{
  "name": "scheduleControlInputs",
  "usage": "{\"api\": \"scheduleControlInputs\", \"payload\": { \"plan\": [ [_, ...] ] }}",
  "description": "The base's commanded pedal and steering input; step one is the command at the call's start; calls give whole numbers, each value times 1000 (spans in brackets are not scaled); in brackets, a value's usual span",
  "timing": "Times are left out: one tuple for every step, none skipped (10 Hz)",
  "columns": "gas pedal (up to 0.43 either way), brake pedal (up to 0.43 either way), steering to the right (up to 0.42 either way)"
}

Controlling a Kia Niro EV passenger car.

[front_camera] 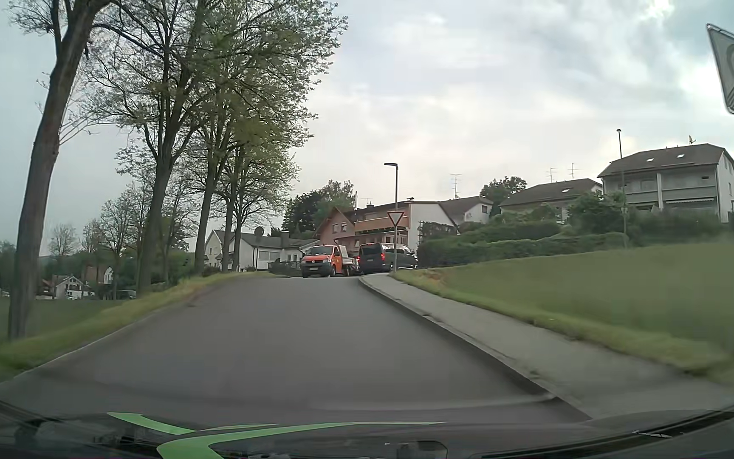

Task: Follow the waypoints while adhering to traffic rules and regulations

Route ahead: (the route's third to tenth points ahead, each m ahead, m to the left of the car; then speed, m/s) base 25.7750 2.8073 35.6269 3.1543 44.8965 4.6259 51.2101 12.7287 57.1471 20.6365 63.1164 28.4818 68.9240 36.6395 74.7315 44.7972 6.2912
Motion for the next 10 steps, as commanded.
{"api": "scheduleControlInputs", "payload": {
  "plan": [
    [0,85,-78],
    [0,104,-73],
    [0,122,-67],
    [0,128,-62],
    [0,146,-56],
    [0,152,-51],
    [0,159,-48],
    [0,165,-48],
    [0,177,-46],
    [0,183,-42]
  ]
}}
